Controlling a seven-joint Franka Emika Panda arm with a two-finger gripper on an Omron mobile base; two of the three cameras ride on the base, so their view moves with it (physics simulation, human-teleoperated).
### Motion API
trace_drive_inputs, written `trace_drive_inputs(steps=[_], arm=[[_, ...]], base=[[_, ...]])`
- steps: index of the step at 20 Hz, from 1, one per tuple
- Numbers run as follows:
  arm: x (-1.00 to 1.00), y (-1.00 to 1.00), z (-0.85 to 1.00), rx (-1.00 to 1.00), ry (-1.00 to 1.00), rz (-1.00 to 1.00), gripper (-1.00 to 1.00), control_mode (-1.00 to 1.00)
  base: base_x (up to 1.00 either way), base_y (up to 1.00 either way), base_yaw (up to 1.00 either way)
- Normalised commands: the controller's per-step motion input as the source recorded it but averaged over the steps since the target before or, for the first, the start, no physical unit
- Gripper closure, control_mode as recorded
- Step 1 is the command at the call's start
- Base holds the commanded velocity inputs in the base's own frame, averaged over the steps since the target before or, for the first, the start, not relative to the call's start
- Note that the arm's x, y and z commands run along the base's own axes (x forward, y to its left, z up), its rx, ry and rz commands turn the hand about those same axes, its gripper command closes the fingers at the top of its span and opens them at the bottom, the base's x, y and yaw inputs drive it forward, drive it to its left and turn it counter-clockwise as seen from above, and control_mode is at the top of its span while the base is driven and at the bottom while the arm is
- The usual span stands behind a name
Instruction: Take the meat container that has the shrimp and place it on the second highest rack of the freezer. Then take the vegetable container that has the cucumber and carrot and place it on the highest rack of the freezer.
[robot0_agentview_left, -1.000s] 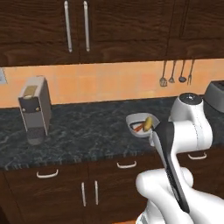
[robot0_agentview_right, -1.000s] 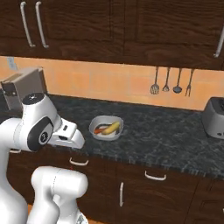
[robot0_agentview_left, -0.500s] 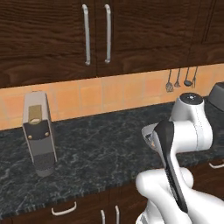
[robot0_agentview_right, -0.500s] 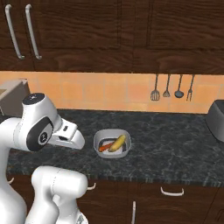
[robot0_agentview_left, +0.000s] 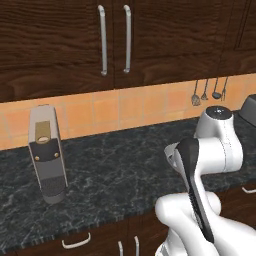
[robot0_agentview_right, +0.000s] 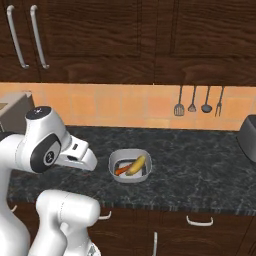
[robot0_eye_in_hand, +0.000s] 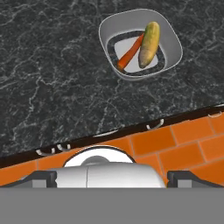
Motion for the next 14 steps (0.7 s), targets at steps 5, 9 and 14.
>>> trace_drive_inputs(steps=[5,9,14], arm=[[0.00,0.00,0.00,0.00,0.00,0.00,-1.00,1.00],[0.22,-0.36,0.00,0.04,-0.12,0.08,-1.00,-1.00],[0.50,-0.84,-0.22,0.22,0.05,-0.19,-1.00,-1.00]], base=[[0.00,0.00,0.00],[0.00,0.00,0.00],[0.00,0.00,0.00]])
